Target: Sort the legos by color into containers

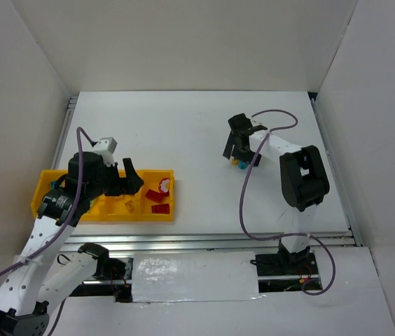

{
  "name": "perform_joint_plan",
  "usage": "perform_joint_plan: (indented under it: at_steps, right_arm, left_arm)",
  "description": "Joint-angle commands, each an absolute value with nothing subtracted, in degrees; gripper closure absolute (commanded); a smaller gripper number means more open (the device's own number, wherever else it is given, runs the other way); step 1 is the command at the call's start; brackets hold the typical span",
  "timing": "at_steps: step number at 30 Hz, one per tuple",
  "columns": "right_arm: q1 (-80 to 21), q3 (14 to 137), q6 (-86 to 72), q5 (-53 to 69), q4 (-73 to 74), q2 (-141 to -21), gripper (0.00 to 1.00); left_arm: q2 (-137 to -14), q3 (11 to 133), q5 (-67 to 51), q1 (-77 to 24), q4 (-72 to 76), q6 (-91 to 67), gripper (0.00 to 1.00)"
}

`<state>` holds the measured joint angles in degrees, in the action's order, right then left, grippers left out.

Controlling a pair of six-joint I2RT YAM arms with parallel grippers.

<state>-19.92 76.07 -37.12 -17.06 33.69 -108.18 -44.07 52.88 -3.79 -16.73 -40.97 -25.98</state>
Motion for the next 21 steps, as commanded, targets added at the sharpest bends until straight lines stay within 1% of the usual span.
perform_joint_plan:
  at_steps: [1,2,3,5,7,8,10,11,14,16,17,18,19,20,21]
  right_arm:
    - [-19.34,80.32,-36.38,-18.28,35.15,-110.47,0.04]
    - [-19.25,80.24,-36.13,-18.19,35.07,-110.39,0.04]
    - [-18.99,79.81,-35.6,-16.63,34.37,-110.3,0.07]
    - [-18.2,79.45,-35.42,-15.65,34.1,-110.48,0.1]
    - [-17.14,80.68,-34.63,-11.7,34.88,-111.7,0.14]
    - [-16.79,81.81,-34.19,-10.65,35.85,-113.36,0.2]
    - [-16.61,82.35,-33.75,-10.64,36.65,-113.64,0.26]
    - [-16.44,82.35,-33.49,-10.29,36.56,-113.64,0.36]
    - [-16.26,82.18,-32.96,-10.11,36.56,-113.55,0.47]
    - [-16.09,82.44,-32.61,-9.67,36.74,-113.64,0.52]
    - [-16.08,82.62,-31.82,-9.58,36.83,-113.82,0.63]
    - [-16.08,82.7,-31.38,-9.41,36.74,-113.82,0.69]
    - [-16.08,82.53,-30.77,-8.8,36.39,-113.82,0.89]
    - [-16.17,82.18,-29.28,-8.18,34.99,-112.95,1.0]
    - [-16.43,80.0,-28.48,-7.48,33.68,-111.98,1.0]
  left_arm:
    - [-42.45,52.3,-7.03,-17.05,-37.44,-24.43,0.01]
    - [-42.28,52.29,-7.47,-17.05,-37.44,-24.35,0.0]
    - [-42.19,52.21,-7.38,-17.05,-37.35,-24.43,0.0]
    - [-42.1,52.29,-7.47,-17.14,-37.35,-24.43,0.01]
    - [-41.93,52.3,-7.65,-17.23,-37.53,-24.26,0.0]
    - [-41.75,52.29,-7.82,-17.23,-37.53,-24.26,0.01]
    - [-41.57,52.29,-7.73,-17.31,-37.35,-24.26,0.01]
    - [-41.49,52.29,-7.73,-17.31,-37.35,-24.26,0.01]
    - [-41.75,52.29,-7.91,-17.31,-37.35,-24.17,0.0]
    - [-42.1,52.38,-8.09,-17.31,-37.18,-24.08,0.01]
    - [-42.19,52.47,-8.09,-17.31,-37.35,-24.0,0.0]
    - [-42.54,52.64,-8.09,-17.31,-37.44,-23.99,0.01]
    - [-42.63,52.65,-8.0,-17.31,-37.44,-24.17,0.0]
    - [-42.71,52.82,-7.74,-17.31,-37.35,-24.26,0.01]
    - [-42.71,52.91,-7.3,-17.31,-37.44,-25.13,0.01]
